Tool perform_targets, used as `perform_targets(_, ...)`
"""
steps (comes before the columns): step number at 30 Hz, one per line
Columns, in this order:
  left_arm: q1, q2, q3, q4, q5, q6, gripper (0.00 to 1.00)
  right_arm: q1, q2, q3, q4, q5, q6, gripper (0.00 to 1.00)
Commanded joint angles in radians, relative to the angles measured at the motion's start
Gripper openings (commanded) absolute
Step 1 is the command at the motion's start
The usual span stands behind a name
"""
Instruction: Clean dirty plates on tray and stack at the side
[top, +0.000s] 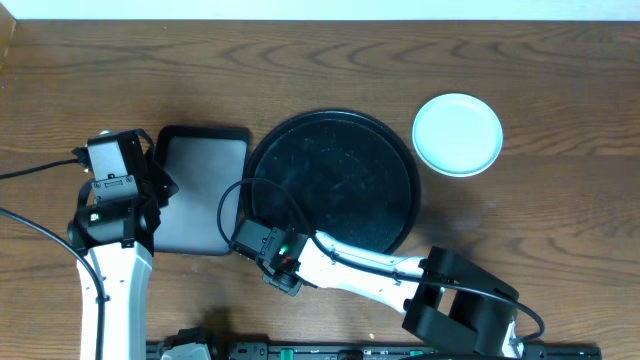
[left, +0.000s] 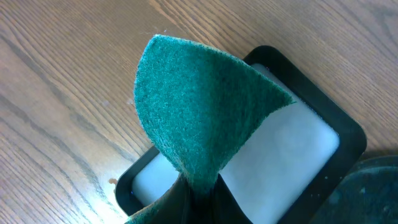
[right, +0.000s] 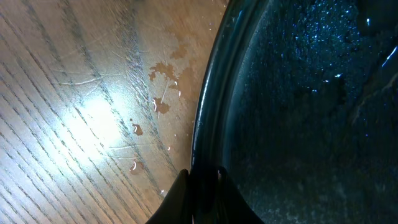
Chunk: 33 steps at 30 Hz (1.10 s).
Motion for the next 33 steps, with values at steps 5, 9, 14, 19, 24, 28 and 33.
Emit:
perform_targets(5,0.003,-0.006,0.000,0.001,-0.009,-0.006,0.08,0.047,-0.026,-0.003,0.001,-0.047,0.002,0.07)
perform_targets(9,0.003,-0.006,0.000,0.001,-0.009,-0.006,0.08,0.053,-0.026,-0.003,0.000,-0.047,0.002,0.07)
perform_targets(14,0.003,-0.006,0.000,0.001,-0.009,-0.006,0.08,0.053,-0.026,-0.003,0.000,-0.047,0.002,0.09)
perform_targets(19,0.003,-0.006,0.000,0.001,-0.009,-0.006,0.08,0.051,-0.026,-0.001,0.026,-0.039,-0.009,0.46)
perform_targets(24,0.003,-0.006,0.000,0.000,-0.009,-0.005,0.08,0.035,-0.030,0.045,0.044,-0.008,-0.009,0.52)
perform_targets(28,0.003,-0.006,0.000,0.000,-0.008,0.018,0.08,-0.007,-0.053,0.108,0.018,-0.009,-0.008,0.54)
perform_targets(33,0.003,-0.005,0.000,0.006,0.031,0.072,0.08,-0.108,-0.096,0.146,-0.030,-0.010,0.017,0.60)
